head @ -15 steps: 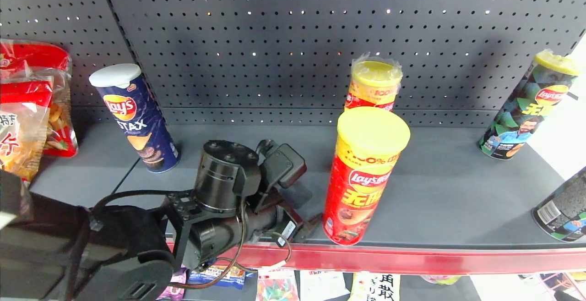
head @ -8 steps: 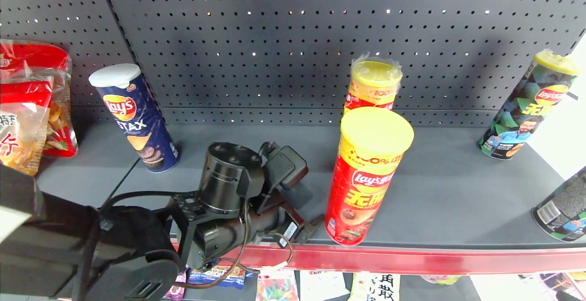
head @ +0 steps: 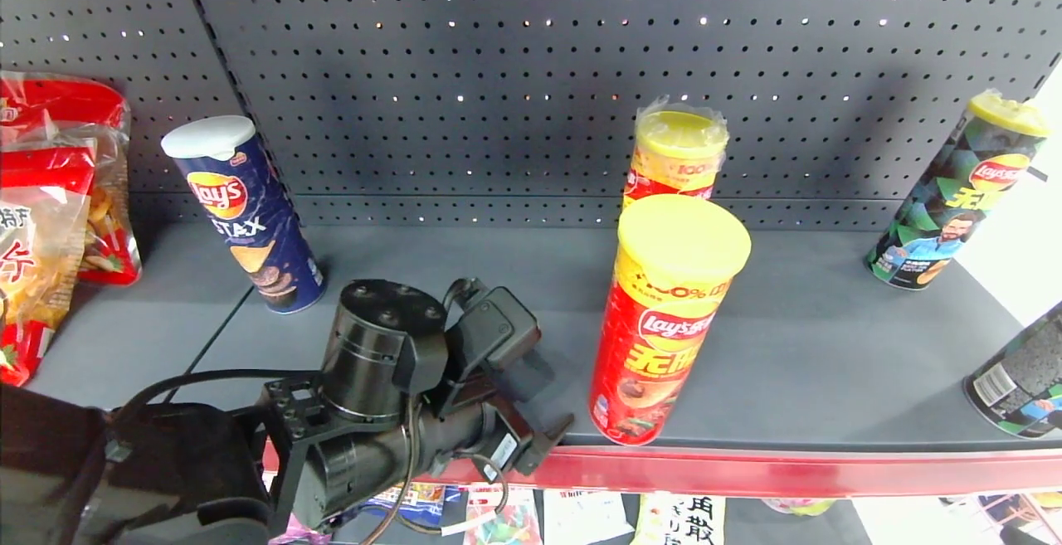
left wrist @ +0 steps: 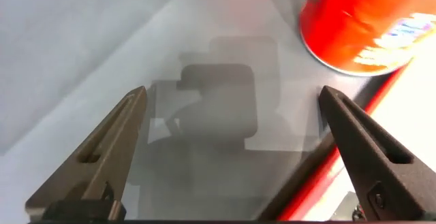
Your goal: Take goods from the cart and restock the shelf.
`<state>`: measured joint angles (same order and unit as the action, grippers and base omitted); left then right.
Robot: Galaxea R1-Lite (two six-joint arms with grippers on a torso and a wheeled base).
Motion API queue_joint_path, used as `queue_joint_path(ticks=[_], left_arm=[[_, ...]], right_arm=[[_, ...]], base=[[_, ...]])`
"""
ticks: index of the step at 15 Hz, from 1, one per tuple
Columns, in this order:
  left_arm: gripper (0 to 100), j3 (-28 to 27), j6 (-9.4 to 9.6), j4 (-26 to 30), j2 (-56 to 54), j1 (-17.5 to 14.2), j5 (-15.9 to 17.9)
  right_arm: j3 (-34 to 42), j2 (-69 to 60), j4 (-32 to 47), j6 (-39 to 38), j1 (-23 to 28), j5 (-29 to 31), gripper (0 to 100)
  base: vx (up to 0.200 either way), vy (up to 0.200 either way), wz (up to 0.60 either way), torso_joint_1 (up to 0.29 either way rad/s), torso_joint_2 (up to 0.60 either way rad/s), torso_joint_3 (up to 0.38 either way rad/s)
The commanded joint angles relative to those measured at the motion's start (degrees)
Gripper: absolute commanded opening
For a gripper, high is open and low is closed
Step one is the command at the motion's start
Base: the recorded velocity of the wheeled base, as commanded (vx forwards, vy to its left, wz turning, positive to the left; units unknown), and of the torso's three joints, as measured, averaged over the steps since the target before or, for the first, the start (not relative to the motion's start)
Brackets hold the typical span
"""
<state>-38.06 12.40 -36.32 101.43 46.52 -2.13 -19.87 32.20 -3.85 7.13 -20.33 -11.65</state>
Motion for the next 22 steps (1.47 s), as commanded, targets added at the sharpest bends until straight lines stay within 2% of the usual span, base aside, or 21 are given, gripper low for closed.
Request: queue_joint_path(ticks=[1,9,14,22], left_arm=[[100,0.18,-0.01,-0.07,-0.79,1.12,0.46],[100,-0.88,-0.09,-0.33,0.35,1.56,0.99],[100,-4.39,-0.09,-0.33,3.08,1.47,0.55],[100,-5.27,-0.09,-0.60,3.43,-1.87,0.29]], right_arm=[[-0.08,0.32,-0.01,0.08,0.03,-0.04,100],[-0.08,0.41,-0.01,0.08,0.03,-0.04,100],[-0.17,0.41,-0.01,0.08,0.03,-0.04,100],[-0.17,0.41,-0.01,0.08,0.03,-0.04,100]], base=[[0.000,0.000,0.00,0.000,0.00,0.000],[0.000,0.000,0.00,0.000,0.00,0.000],[0.000,0.000,0.00,0.000,0.00,0.000],[0.000,0.000,0.00,0.000,0.00,0.000]])
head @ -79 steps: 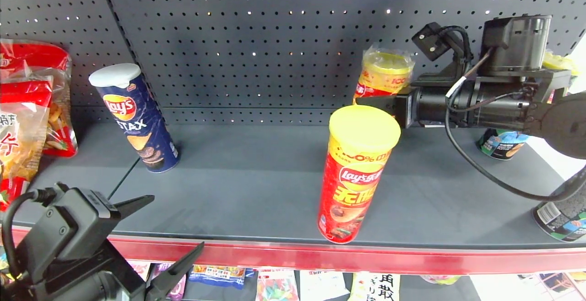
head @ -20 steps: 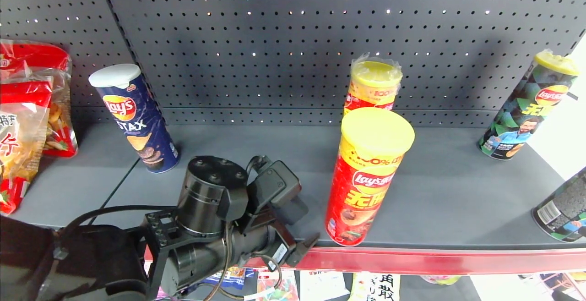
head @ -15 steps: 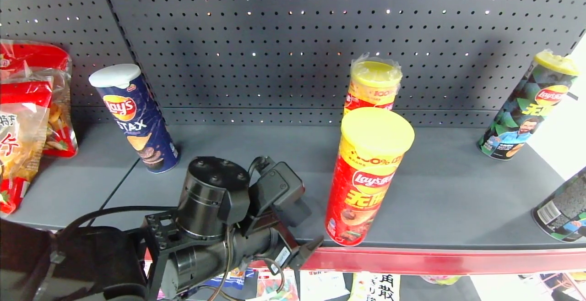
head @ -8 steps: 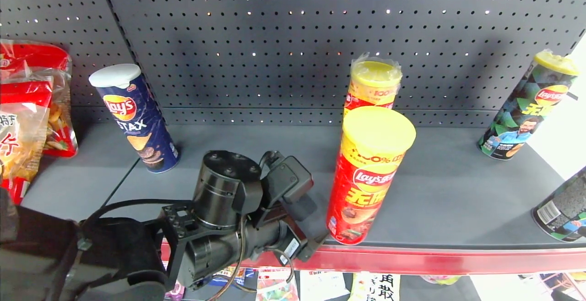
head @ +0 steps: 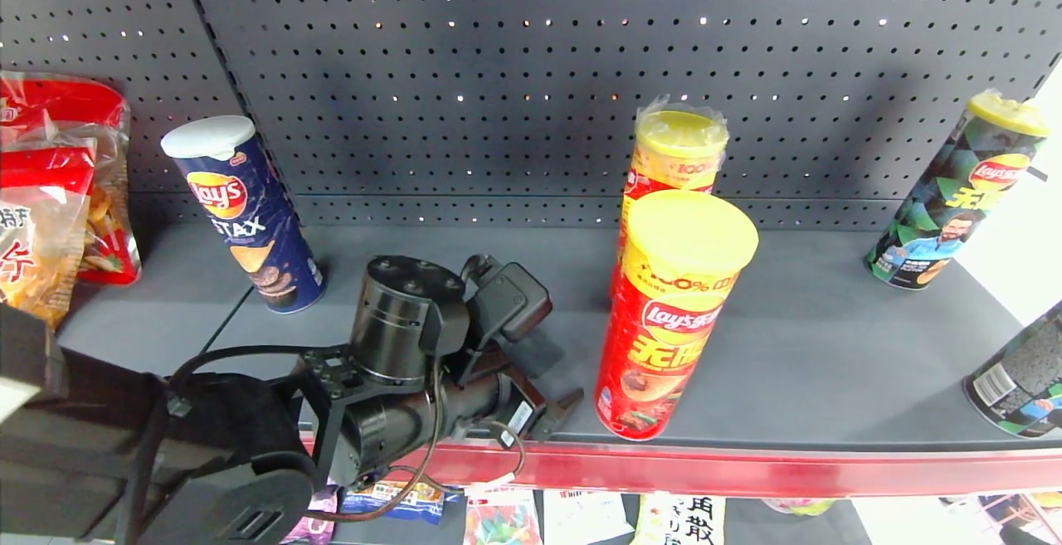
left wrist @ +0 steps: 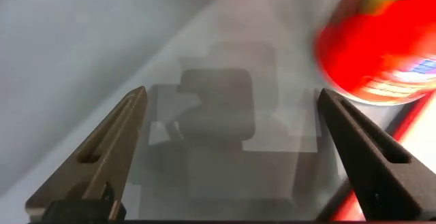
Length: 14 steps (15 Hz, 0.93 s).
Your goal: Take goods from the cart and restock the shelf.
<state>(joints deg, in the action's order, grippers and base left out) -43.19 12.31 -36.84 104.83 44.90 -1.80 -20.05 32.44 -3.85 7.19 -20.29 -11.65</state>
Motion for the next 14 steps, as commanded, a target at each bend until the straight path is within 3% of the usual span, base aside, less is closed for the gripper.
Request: queue_joint_path(ticks=[1,14], left_arm=[[100,-0.93,-0.01,-0.16,0.20,-0.25,-0.13],[100,-0.05,-0.01,-0.16,-0.94,0.54,1.01]], right_arm=[[0.01,0.17,-0.01,0.01,-0.02,-0.04,100],[0.10,0.17,-0.01,0.01,-0.02,0.14,100]], base=[[0.000,0.000,0.00,0.000,0.00,0.000],[0.000,0.000,0.00,0.000,0.00,0.000]])
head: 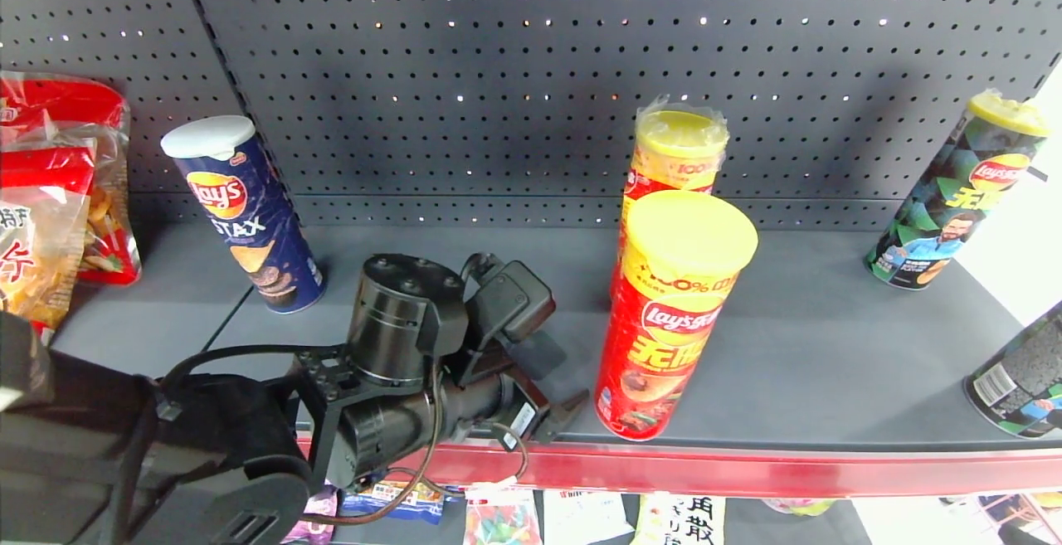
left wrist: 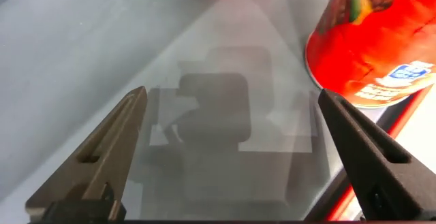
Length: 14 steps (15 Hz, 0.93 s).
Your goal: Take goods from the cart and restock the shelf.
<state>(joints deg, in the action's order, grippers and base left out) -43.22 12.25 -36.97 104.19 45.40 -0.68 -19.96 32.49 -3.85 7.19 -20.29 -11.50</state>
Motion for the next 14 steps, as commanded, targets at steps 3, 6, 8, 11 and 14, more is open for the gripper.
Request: queue_joint_path(ticks=[3,6,8,11,14], left_arm=[[100,-0.38,0.05,-0.03,0.13,0.31,0.16],[100,-1.96,-0.21,-0.03,1.28,-0.05,0.16],[100,-2.66,-0.65,0.06,1.54,-0.13,0.07],[100,-3.37,-0.74,0.06,1.98,-0.13,0.07],[100,-4.33,-0.74,0.06,2.51,-0.13,-0.20]], right_arm=[[0.00,0.21,-0.01,0.01,-0.02,-0.02,100],[0.00,0.21,-0.01,0.01,-0.02,-0.02,100],[0.00,0.21,-0.01,0.01,-0.02,-0.02,100],[0.00,0.21,-0.01,0.01,-0.02,-0.02,100],[0.00,0.21,-0.01,0.01,-0.02,-0.02,100]], base=[[0.000,0.000,0.00,0.000,0.00,0.000],[0.000,0.000,0.00,0.000,0.00,0.000],[0.000,0.000,0.00,0.000,0.00,0.000],[0.000,0.000,0.00,0.000,0.00,0.000],[0.000,0.000,0.00,0.000,0.00,0.000]])
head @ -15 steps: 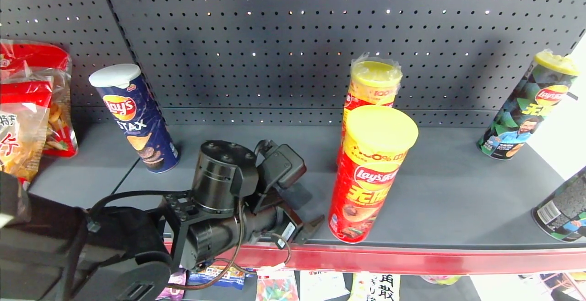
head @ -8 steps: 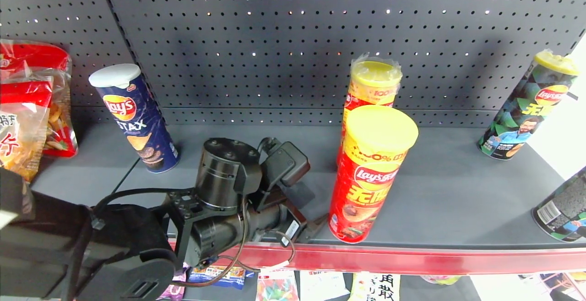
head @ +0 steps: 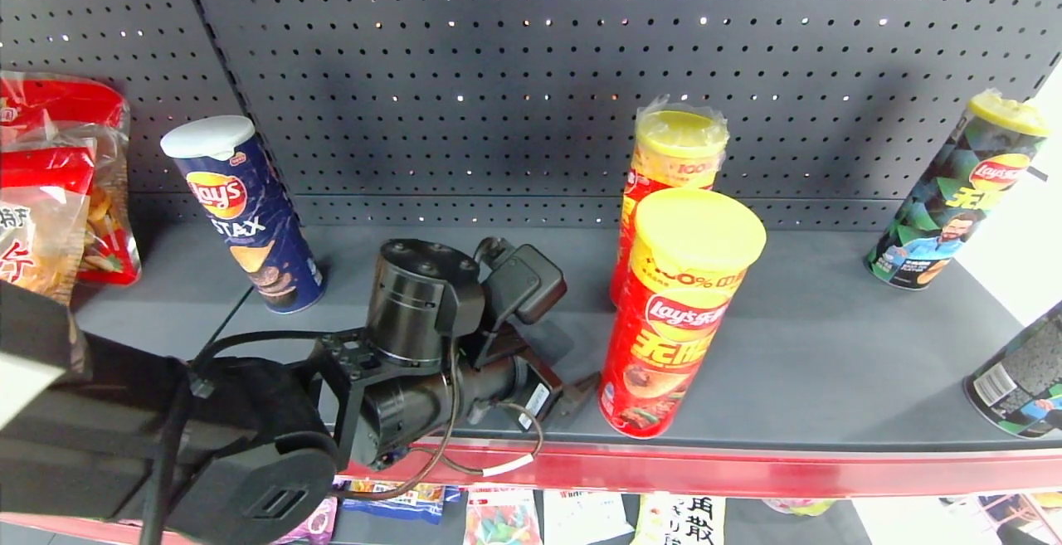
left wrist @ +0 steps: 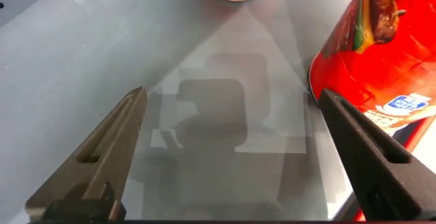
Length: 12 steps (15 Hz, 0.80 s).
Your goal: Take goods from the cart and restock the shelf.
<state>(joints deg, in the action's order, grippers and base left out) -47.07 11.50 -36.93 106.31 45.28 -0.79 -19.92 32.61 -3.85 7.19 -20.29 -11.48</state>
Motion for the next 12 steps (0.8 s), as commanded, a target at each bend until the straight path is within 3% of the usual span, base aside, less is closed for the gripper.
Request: queue_joint_path(ticks=[1,6,9,11,12], left_arm=[[100,-1.01,0.02,0.01,0.82,-0.01,-0.17],[100,1.19,-0.07,-0.08,0.12,-0.01,-0.35],[100,10.86,-1.65,-0.43,-9.55,-1.33,-2.55],[100,17.19,-2.53,-0.08,-19.21,-2.91,-10.63],[100,20.61,-2.27,1.33,-25.10,-3.09,-18.72]], right_arm=[[-0.03,0.09,-0.01,0.01,-0.02,-0.03,100],[0.14,-0.09,0.07,0.01,-0.02,-0.03,100],[1.73,-2.29,0.95,0.19,-0.02,0.50,100],[4.01,-7.30,2.89,1.86,0.07,1.99,100],[4.45,-10.20,5.26,3.88,0.16,3.13,100]], base=[[0.000,0.000,0.00,0.000,0.00,0.000],[0.000,0.000,0.00,0.000,0.00,0.000],[0.000,0.000,0.00,0.000,0.00,0.000],[0.000,0.000,0.00,0.000,0.00,0.000],[0.000,0.000,0.00,0.000,0.00,0.000]])
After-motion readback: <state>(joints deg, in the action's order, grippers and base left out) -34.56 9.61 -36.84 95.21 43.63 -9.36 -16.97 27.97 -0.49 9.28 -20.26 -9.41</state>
